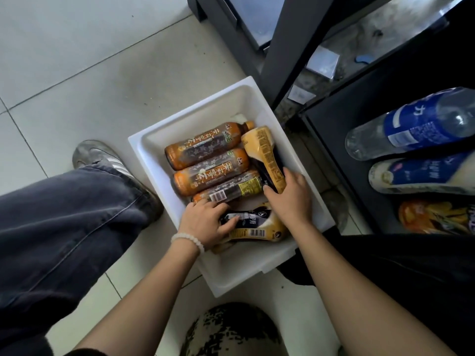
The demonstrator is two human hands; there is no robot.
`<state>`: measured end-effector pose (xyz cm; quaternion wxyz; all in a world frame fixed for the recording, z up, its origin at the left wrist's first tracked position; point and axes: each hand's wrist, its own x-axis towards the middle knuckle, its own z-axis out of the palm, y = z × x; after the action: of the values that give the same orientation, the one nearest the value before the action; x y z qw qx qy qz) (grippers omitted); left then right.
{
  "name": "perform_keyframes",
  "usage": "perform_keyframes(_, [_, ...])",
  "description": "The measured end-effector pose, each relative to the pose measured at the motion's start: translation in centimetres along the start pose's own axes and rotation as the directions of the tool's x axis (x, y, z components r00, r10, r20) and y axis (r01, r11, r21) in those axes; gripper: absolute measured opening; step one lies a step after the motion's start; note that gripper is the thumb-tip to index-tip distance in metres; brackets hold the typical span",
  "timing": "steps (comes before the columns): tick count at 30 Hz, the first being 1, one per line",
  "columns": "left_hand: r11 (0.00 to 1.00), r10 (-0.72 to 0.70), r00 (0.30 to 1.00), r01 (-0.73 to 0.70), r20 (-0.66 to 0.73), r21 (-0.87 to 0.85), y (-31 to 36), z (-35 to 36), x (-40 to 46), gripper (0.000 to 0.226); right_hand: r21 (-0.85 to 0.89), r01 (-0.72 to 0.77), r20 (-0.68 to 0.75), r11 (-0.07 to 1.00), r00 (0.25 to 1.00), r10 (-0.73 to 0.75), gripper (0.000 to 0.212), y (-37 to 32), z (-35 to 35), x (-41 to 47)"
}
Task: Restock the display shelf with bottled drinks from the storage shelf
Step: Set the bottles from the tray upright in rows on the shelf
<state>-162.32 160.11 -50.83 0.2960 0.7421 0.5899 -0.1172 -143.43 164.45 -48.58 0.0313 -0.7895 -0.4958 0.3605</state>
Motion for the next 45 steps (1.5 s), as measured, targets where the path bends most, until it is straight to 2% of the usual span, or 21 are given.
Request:
perform_keyframes(6, [0.995, 0.016, 0.996, -0.024, 0.084, 0.097, 0.3, -0.3, -0.1, 0.072, 0.255, -0.112, 0.161, 0.96, 0.984, 0.072, 0.064, 0.1, 0.3, 1.5])
perform_keyframes(9, [0.991, 0.044, 0.997, -0.053, 0.069, 0.126, 0.4, -0.2, -0.1, 0.085, 0.219, -0.099, 0.15, 0.971, 0.986, 0.067, 0.079, 0.5, 0.8, 1.6])
perform_keyframes(12, [0.984, 0.099, 0.993, -0.107, 0.067, 0.143, 1.1, -0.1, 0.2, 0.083, 0.192, -0.092, 0.133, 0.977, 0.989, 0.067, 0.088, 0.8, 1.1, 1.6])
perform_keyframes(16, [0.975, 0.175, 0.975, -0.191, 0.133, 0.117, 3.3, 0.1, 0.6, 0.079, 0.173, -0.074, 0.126, 0.982, 0.991, 0.053, 0.087, 1.0, 1.0, 1.8])
perform_keyframes(23, [0.985, 0.144, 0.963, -0.162, 0.226, 0.063, 3.7, -0.5, 1.0, 0.08, 0.162, -0.173, 0.171, 0.972, 0.974, 0.145, 0.078, 1.4, 0.2, 1.5])
perform_keyframes(27, [0.969, 0.185, 0.959, -0.214, 0.216, 0.12, 4.5, -2.1, 0.8, 0.073, 0.151, -0.219, 0.194, 0.964, 0.963, 0.189, 0.075, 1.5, -1.2, 0.8])
perform_keyframes(30, [0.945, 0.217, 0.947, -0.265, 0.235, 0.193, 5.1, -3.8, 0.5, 0.077, 0.176, -0.256, 0.234, 0.951, 0.949, 0.212, 0.071, 1.1, -2.4, -0.3])
perform_keyframes(36, [0.958, 0.158, 0.98, -0.181, 0.119, 0.221, 4.6, -8.0, -2.4, 0.079, 0.292, -0.317, 0.247, 0.902, 0.936, 0.249, 0.075, -1.4, -7.4, -2.2])
perform_keyframes(39, [0.974, 0.13, 0.991, -0.127, -0.004, 0.188, 3.9, -10.2, -5.2, 0.079, 0.223, -0.269, 0.169, 0.937, 0.957, 0.234, 0.069, -2.1, -10.1, -4.5])
perform_keyframes(43, [0.999, 0.035, 0.978, -0.033, -0.207, 0.013, 4.0, -12.9, -9.0, 0.076, 0.156, -0.155, 0.071, 0.976, 0.987, 0.145, 0.051, -2.9, -13.7, -8.2])
perform_keyframes(45, [0.995, -0.005, 0.963, -0.023, -0.271, -0.101, 4.2, -14.2, -10.1, 0.076, 0.127, -0.085, 0.029, 0.988, 0.996, 0.082, 0.055, -3.7, -15.8, -9.9])
